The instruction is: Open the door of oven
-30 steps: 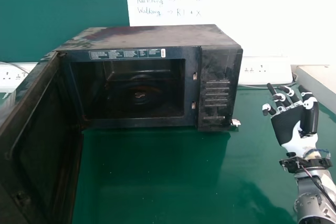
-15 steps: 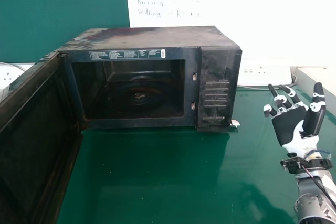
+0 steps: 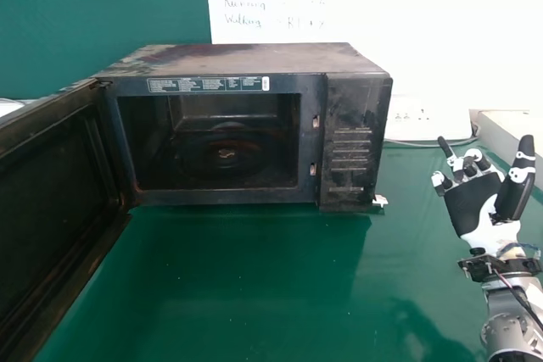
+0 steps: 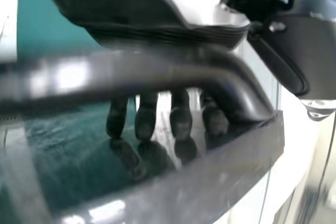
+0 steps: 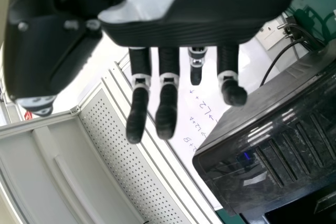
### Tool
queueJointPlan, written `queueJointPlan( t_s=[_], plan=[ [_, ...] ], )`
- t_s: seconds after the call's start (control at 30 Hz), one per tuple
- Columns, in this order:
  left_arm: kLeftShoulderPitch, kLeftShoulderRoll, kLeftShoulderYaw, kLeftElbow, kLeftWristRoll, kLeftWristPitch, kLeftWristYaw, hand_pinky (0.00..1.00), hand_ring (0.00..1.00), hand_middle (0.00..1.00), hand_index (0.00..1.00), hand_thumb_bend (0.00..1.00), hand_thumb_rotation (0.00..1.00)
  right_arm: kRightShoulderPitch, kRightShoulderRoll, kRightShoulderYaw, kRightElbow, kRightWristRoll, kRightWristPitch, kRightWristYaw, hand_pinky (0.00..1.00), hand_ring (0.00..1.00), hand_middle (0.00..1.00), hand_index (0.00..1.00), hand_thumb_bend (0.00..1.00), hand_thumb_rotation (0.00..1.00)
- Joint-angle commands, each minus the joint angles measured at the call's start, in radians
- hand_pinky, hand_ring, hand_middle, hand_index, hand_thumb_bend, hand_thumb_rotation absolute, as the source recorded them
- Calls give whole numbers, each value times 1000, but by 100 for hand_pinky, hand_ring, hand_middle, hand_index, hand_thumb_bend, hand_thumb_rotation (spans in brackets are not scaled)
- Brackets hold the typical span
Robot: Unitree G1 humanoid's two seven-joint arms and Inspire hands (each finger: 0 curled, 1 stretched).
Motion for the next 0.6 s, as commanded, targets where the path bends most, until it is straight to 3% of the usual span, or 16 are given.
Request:
queueJointPlan(
  t_s=[0.0,0.13,0.27,0.33,0.43,0.57],
  plan=[
    [-350,141,289,-163,-405,-61,511,5,8,14,26,97,48,-36,-37,-15,31,19,15,27,66,88,98,94,100,91],
    [-412,117,274,-231,-351,-144,667,4,8,14,25,97,48,-36,-39,-15,34,17,12,30,65,88,97,93,100,91],
    [-451,99,253,-256,-273,-249,764,4,8,14,22,94,58,-36,-39,-14,33,12,4,23,64,86,98,93,100,92],
    [-442,92,241,-270,-273,-262,764,6,12,21,28,93,60,-36,-38,-15,33,15,7,24,64,86,97,93,100,92],
    [-420,70,203,-301,-240,-316,798,17,27,37,40,94,64,-38,-40,-19,42,19,9,37,64,87,97,92,100,92],
    [-370,56,151,-345,-271,-326,776,26,40,57,57,95,69,-39,-41,-20,47,26,14,50,67,89,97,93,100,91]
  ],
)
